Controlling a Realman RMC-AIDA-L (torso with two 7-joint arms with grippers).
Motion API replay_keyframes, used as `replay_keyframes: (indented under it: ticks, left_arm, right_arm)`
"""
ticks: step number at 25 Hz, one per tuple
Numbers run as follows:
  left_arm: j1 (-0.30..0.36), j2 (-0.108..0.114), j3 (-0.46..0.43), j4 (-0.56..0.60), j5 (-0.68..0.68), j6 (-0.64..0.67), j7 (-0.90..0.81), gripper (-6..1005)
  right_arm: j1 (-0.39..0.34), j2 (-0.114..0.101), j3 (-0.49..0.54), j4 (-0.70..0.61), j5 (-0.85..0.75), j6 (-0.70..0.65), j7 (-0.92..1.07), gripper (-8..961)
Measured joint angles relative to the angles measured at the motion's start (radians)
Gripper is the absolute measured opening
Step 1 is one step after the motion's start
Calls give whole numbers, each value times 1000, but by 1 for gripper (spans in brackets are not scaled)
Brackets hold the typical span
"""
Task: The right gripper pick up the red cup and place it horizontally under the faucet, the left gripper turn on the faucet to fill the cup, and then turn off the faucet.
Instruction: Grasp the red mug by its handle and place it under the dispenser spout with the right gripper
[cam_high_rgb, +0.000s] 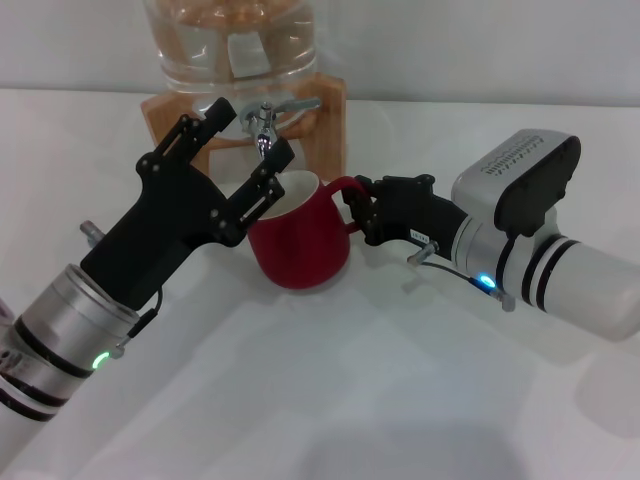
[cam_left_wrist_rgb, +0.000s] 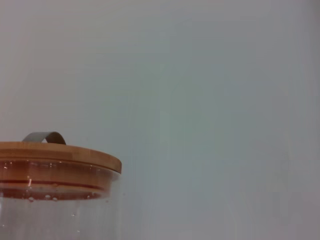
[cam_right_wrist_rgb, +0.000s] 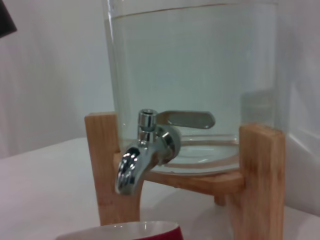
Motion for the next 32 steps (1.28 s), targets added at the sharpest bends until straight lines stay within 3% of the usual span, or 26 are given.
replay_keyframes:
  ticks: [15, 20, 32]
  left_arm:
    - [0, 2, 1, 1, 0, 2, 3, 764]
    - [0, 2, 0, 2, 0, 2, 3, 764]
    - [9, 0, 1, 3, 0, 2, 2, 764]
  right_arm:
    - [-13, 0, 11, 4, -10, -17, 2, 196]
    - [-15, 0, 11, 7, -27, -18, 5, 288]
    - [-23, 0, 17, 23, -29, -29, 5, 286]
